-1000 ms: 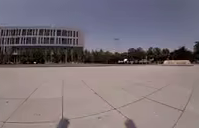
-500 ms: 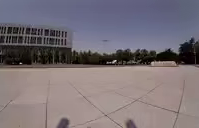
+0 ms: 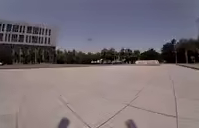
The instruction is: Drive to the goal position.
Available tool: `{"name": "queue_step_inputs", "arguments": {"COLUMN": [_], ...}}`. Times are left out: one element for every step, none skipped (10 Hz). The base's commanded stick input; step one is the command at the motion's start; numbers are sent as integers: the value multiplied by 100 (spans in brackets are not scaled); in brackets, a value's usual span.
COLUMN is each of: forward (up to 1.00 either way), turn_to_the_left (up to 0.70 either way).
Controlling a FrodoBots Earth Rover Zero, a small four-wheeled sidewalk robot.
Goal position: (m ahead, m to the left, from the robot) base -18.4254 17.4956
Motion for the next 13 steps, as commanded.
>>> {"name": "queue_step_inputs", "arguments": {"forward": [100,13,-7,-69,-100,-100,-100,-100,-100,-100,-100,-100,-100], "turn_to_the_left": [-40,-92,-96,-59,-40,-40,-40,-40,-40,-40,-40,-40,-40]}}
